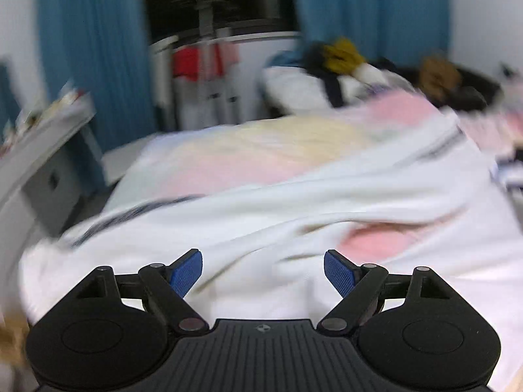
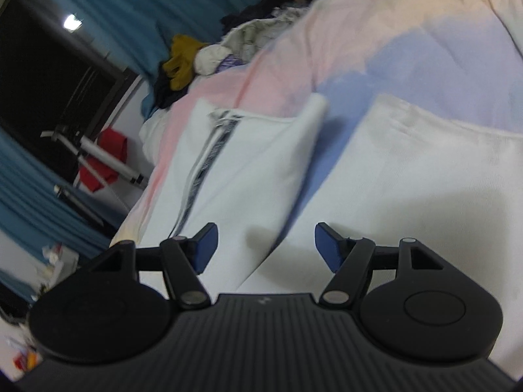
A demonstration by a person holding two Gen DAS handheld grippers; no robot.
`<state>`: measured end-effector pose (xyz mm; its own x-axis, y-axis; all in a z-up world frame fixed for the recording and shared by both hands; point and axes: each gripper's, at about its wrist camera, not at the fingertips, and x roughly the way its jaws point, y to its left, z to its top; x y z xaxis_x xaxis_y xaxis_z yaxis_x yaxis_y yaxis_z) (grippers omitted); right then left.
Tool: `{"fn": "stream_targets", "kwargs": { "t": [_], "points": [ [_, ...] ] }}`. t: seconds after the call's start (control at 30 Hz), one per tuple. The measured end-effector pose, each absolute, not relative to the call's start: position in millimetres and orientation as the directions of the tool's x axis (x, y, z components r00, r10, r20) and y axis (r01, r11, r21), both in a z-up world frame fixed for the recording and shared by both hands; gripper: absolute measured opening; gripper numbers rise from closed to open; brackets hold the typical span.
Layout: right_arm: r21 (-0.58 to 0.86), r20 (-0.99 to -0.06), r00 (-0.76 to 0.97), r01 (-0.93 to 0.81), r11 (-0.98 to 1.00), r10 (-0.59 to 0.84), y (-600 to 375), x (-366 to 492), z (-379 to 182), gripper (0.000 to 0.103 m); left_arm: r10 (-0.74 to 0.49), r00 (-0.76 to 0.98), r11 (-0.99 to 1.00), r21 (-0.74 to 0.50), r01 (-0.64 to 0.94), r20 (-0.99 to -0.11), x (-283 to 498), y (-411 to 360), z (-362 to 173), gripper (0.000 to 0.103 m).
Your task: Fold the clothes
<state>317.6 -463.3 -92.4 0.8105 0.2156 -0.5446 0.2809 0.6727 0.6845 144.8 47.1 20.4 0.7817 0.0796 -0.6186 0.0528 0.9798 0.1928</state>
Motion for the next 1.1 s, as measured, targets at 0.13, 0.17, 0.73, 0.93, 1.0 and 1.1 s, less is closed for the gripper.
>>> {"fn": "stream_targets", "kwargs": {
  "t": [0.13,0.17,0.73,0.93,1.0,1.1],
  "points": [
    [0.719,-0.532,0.821,0.309,0.623,0.208,-481.9,333.0,-108.4,0.069,0.069,0.763,0.925,0.327,0.193,-0.643,182.7,-3.4,-7.7,0.083],
    [0.728,-0.528,0.824,0.315,0.609,0.205,-487.1,337.4,-112.5,0.069,0.071,0.754,0.909,0.354,0.220,-0.653,192.9,-10.4,-16.9,0.083],
    [0.701,-0.393,0.903,0.170,0.692,0.176,-482.2,359.1,-81.0,0.006,-0.018,0.722,0.885,0.324,0.334,-0.692,182.0,3.6,-42.7,0.012],
    [0.633,-0.435,0.894,0.218,0.743,0.108,-494.5,357.5,-85.6,0.006,-0.098,0.682,0.905,0.220,0.364,-0.725,154.0,7.0,-54.8,0.014],
    [0.589,-0.514,0.852,0.265,0.764,0.101,-492.1,365.2,-105.6,0.006,-0.088,0.686,0.922,0.202,0.331,-0.722,156.8,8.0,-68.0,0.016],
    [0.553,-0.552,0.827,0.265,0.790,0.109,-486.2,369.3,-121.2,0.007,-0.089,0.717,0.956,0.144,0.257,-0.692,154.8,12.8,-71.0,0.020]
  ]
}}
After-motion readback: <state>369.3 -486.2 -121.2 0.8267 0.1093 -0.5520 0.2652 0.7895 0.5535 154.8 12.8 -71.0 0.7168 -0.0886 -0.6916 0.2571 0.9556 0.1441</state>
